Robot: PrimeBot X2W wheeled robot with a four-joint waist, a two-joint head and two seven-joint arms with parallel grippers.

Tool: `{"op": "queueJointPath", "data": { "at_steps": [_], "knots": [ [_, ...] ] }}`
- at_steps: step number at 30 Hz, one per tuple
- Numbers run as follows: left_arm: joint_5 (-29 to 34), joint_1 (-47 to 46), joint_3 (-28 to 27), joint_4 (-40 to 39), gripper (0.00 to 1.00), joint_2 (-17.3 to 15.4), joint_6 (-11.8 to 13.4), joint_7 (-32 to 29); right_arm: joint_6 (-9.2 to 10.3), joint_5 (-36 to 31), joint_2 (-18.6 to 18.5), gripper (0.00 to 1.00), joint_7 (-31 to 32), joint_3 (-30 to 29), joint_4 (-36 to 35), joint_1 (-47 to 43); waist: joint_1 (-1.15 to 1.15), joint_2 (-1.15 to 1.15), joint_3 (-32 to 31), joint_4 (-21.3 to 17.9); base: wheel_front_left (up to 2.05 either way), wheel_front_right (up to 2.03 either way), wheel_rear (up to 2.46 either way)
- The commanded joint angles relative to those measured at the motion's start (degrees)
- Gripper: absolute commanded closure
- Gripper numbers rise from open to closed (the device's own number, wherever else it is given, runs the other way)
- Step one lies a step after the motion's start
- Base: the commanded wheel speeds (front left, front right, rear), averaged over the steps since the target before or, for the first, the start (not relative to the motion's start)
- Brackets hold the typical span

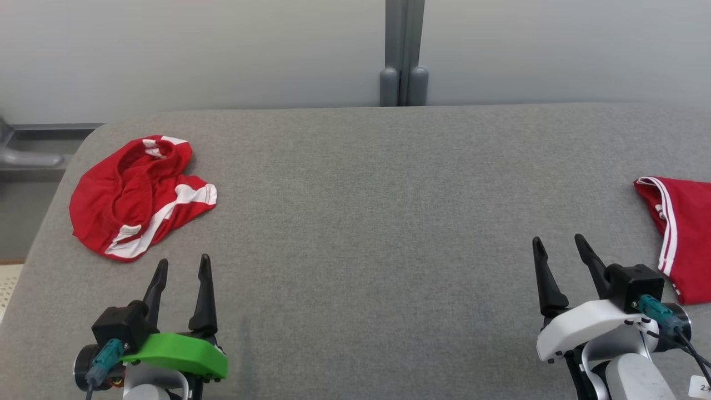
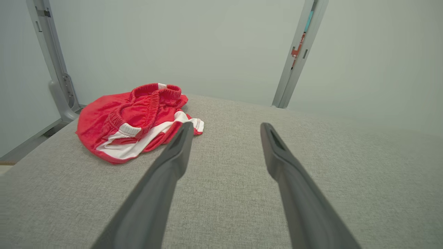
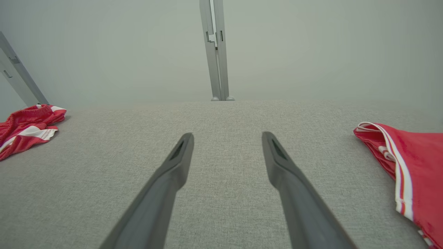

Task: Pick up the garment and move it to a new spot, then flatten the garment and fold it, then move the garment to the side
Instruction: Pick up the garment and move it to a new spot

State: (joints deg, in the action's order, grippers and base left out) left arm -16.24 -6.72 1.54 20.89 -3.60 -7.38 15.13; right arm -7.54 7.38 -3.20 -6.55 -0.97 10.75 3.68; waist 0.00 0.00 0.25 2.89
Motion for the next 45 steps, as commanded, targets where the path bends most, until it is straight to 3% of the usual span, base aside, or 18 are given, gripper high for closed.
{"op": "queueJointPath", "data": {
  "at_steps": [1, 22, 31, 45],
  "knots": [
    [0.77, -0.43, -0.20, -0.08, 0.00, -0.34, -0.13, -0.01, 0.10, 0.11, 0.02, 0.00, 0.08, 0.07, -0.09, -0.64, 0.00, 0.00, 0.39, 1.71, 0.00, 0.00, 0.00],
    [1.19, 1.57, -1.18, -0.37, 0.00, -0.75, -0.13, -0.01, 0.10, 1.30, 0.18, 0.00, -0.76, 2.92, 1.92, 0.19, 0.00, 0.00, -0.36, 19.18, 0.00, 0.00, 0.00],
    [1.35, 2.24, -2.42, -0.99, 0.00, -0.39, -0.13, -0.01, 0.10, 1.31, 0.20, 0.00, -0.60, 3.80, 2.00, 0.36, 0.00, 0.00, -0.05, 21.48, 0.00, 0.00, 0.00],
    [1.35, 1.27, -2.32, -0.76, 0.00, 0.03, -0.13, -0.01, 0.10, 1.18, -0.30, 0.00, 0.01, 4.02, 1.69, 0.87, 0.00, 0.00, 0.87, 21.48, 0.00, 0.00, 0.00]
  ]
}}
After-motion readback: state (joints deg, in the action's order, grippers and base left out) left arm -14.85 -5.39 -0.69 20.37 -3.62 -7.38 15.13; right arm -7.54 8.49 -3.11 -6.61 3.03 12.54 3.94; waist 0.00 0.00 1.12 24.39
